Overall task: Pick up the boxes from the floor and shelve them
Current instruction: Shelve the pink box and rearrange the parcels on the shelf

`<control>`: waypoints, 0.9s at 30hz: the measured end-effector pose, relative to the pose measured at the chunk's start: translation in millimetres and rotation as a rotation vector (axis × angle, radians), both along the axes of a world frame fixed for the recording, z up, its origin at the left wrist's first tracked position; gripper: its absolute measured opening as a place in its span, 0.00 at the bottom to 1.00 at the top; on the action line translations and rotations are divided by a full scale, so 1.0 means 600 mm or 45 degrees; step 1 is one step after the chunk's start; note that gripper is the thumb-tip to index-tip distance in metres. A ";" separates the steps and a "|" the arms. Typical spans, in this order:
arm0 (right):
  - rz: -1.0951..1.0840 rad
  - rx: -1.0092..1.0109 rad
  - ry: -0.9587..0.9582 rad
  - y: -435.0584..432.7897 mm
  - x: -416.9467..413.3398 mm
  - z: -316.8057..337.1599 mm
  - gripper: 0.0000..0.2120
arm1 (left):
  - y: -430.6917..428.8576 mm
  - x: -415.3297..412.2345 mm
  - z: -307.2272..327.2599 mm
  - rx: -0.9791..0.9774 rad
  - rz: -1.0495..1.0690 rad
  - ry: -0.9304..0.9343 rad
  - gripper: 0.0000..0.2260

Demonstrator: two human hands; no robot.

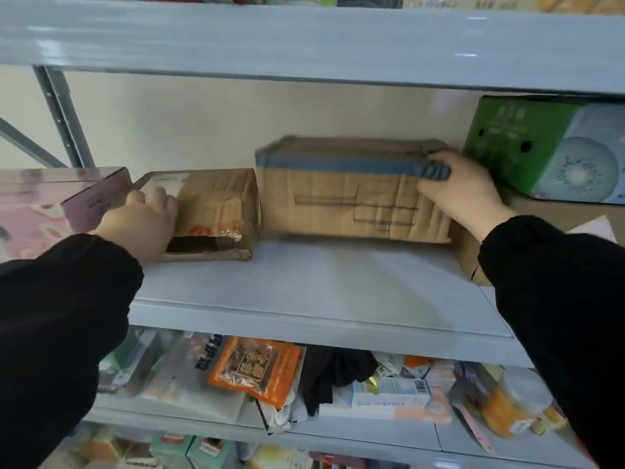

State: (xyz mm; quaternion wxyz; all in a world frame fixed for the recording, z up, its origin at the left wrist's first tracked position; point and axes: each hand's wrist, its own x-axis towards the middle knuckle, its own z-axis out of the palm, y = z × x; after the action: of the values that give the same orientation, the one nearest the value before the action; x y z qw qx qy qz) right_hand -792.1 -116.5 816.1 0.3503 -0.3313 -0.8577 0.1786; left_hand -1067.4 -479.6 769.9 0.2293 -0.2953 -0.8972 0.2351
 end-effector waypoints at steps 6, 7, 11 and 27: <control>-0.106 -0.083 -0.140 -0.003 -0.001 -0.107 0.31 | 0.088 0.115 0.023 0.844 -1.034 -0.169 0.38; -0.147 -0.018 -0.137 -0.013 0.003 -0.125 0.33 | 0.118 0.138 0.003 0.818 -1.145 -0.182 0.36; -0.132 0.602 -0.264 -0.053 0.010 -0.206 0.40 | 0.216 0.176 -0.111 0.510 -0.911 -0.466 0.37; 0.001 -0.241 -0.857 0.070 -0.091 -0.229 0.39 | 0.454 0.062 -0.159 0.313 -0.420 -0.988 0.35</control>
State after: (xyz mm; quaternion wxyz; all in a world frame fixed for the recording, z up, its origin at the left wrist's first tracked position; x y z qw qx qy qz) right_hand -846.9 -74.3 678.5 0.0157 -0.4023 -0.9049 0.1381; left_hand -1030.4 -207.4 674.3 -0.0567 -0.4717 -0.8790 -0.0413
